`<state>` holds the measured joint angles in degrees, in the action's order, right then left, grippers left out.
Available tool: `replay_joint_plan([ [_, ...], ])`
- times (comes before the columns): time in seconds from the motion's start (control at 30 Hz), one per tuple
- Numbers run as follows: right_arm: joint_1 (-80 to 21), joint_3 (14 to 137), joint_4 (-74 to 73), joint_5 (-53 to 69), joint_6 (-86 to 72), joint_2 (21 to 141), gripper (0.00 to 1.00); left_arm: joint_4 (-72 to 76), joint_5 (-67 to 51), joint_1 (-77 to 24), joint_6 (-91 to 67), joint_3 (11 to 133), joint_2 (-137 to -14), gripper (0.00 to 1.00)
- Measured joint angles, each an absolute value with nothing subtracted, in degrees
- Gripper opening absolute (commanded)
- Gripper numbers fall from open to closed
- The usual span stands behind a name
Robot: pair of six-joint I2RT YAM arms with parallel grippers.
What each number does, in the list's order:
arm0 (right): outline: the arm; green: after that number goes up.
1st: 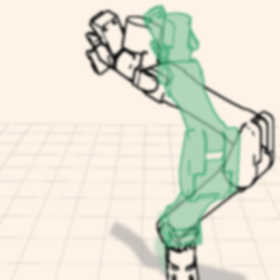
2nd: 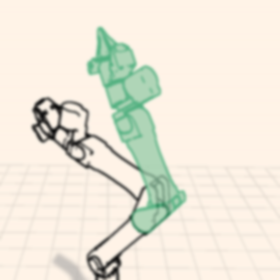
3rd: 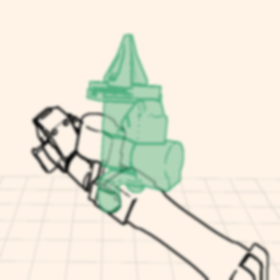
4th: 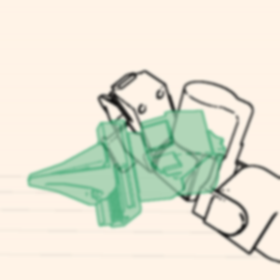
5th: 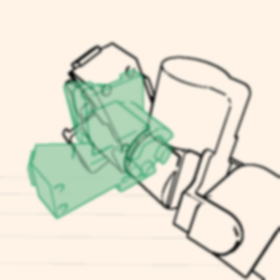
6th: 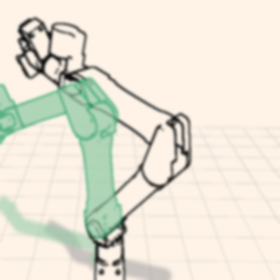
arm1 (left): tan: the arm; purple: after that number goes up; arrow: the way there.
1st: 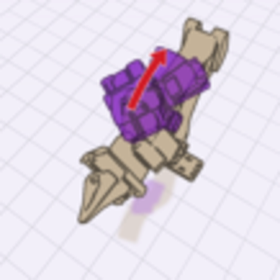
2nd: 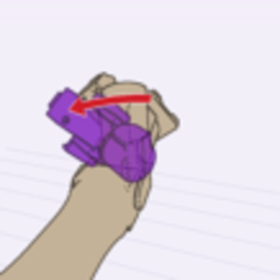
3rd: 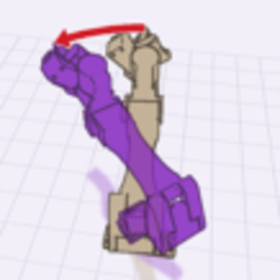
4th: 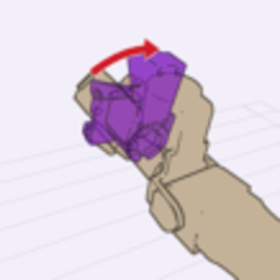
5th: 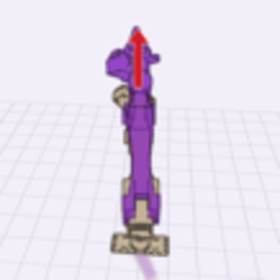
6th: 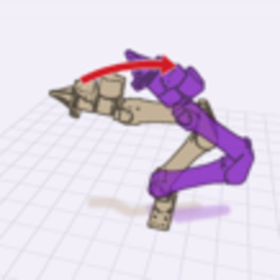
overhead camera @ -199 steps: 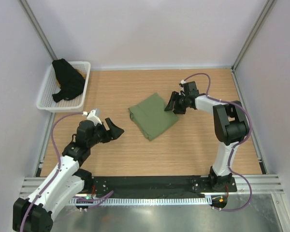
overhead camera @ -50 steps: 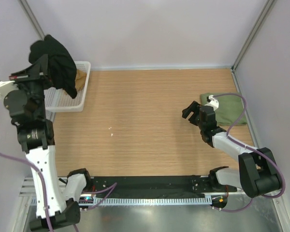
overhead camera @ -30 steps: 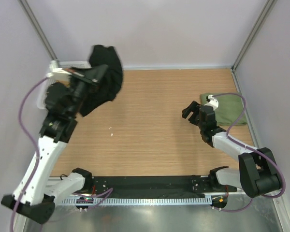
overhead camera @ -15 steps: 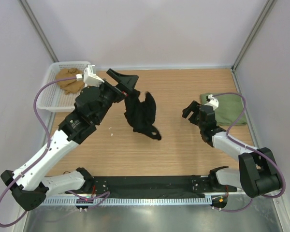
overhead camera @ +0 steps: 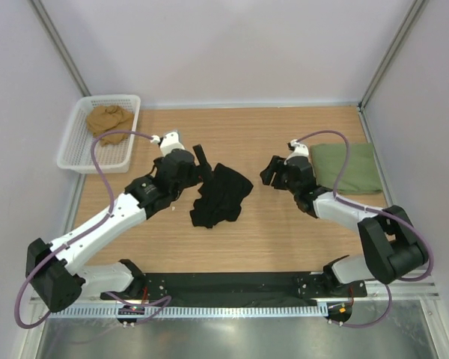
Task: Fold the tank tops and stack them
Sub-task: Move the tank top to the center of the board, then flatten the tank top out
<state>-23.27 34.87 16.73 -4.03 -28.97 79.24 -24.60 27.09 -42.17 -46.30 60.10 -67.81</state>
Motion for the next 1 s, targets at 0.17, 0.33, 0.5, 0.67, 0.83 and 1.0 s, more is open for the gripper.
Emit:
replay_joint_plan([
  [0.17,-25.08,39.42,14.94,-1.74,-26.83,85.65,0.55,-24.40,23.16,-40.49,-42.89,54.81,-70.54,0.99],
  [0.33,-26.22,43.62,12.97,-0.95,-25.34,91.64,0.60,-22.00,17.58,-39.33,-39.42,53.15,-76.09,0.98],
  [0.5,-27.79,47.92,10.83,1.02,-23.92,97.56,0.54,-16.21,14.26,-39.35,-36.10,51.00,-78.52,0.97],
  [0.67,-29.43,51.31,8.10,1.80,-22.96,101.45,0.25,-8.19,13.15,-39.33,-32.49,43.38,-76.47,0.94],
  [0.83,-29.67,52.34,6.70,1.48,-22.70,102.17,0.01,-2.11,11.55,-39.33,-30.72,38.44,-74.24,0.91],
  [1.0,-29.74,48.23,7.22,-4.23,-23.07,97.06,0.01,3.55,5.50,-39.33,-29.28,36.18,-72.10,0.90],
])
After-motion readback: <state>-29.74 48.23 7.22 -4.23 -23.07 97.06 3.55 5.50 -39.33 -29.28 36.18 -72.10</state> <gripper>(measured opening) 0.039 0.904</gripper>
